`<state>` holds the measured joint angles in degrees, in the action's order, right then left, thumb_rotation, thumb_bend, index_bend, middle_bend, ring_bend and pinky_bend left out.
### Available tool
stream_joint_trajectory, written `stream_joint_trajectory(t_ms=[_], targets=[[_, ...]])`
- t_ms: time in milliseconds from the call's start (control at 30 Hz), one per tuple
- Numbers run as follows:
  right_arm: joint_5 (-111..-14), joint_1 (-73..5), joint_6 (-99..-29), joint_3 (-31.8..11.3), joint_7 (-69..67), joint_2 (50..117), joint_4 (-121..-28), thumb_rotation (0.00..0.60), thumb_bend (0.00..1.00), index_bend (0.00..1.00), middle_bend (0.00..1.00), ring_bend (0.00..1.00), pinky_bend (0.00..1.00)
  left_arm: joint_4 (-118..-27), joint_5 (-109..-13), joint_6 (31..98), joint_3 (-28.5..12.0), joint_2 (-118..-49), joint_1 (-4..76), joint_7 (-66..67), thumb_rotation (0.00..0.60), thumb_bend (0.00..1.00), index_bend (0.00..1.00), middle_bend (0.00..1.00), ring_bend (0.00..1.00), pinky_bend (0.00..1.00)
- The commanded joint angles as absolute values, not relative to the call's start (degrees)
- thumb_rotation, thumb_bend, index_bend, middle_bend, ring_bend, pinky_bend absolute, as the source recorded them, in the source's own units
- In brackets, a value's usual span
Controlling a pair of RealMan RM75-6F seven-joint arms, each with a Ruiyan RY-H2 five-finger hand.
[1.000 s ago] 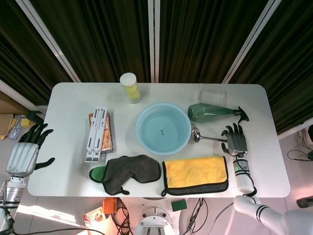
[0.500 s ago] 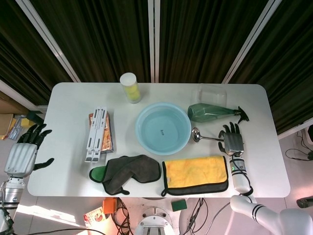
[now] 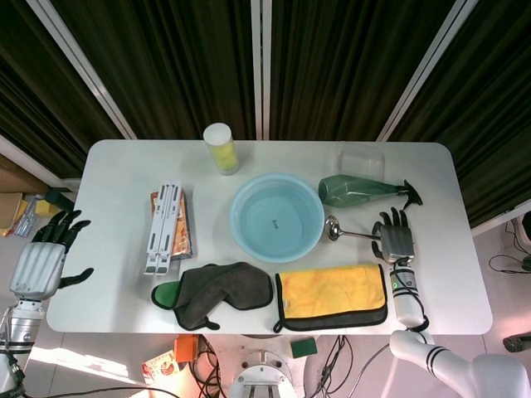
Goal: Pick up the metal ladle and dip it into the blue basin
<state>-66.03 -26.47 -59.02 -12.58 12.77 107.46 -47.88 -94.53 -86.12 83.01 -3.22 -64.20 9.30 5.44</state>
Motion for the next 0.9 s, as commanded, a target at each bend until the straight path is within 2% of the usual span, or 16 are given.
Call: stream_joint_trajectory(t_ms=[33, 533, 900], targets=[[-65.85, -26.47, -58.95, -12.73, 12.86, 107.59, -47.77, 0.600, 0.40, 0.51, 0.15, 0.00, 0.00, -94.51, -86.04, 82.87, -3.19, -64.26, 9.34, 5.52, 0.600, 0.07, 0.20, 0.12, 0.06, 0.24], [-65.52, -26.61, -58.37, -12.98, 13.26, 108.55, -46.53, 0.600, 0.41, 0.52, 0.14, 0.00, 0.00, -94.07, -85.99, 82.44, -3.06, -64.39, 9.52, 4.88, 0.600, 0.07, 0.20, 0.11, 0.06, 0.24], [-65.65, -26.19, -60.30, -13.70, 12.67, 109.21, -45.74, 0.600, 0.45, 0.63, 0.18, 0.00, 0.00, -94.45, -85.23, 81.67, -3.00, -64.25, 9.64, 5.15, 0.600, 0.07, 0.20, 0.11, 0.06, 0.24]])
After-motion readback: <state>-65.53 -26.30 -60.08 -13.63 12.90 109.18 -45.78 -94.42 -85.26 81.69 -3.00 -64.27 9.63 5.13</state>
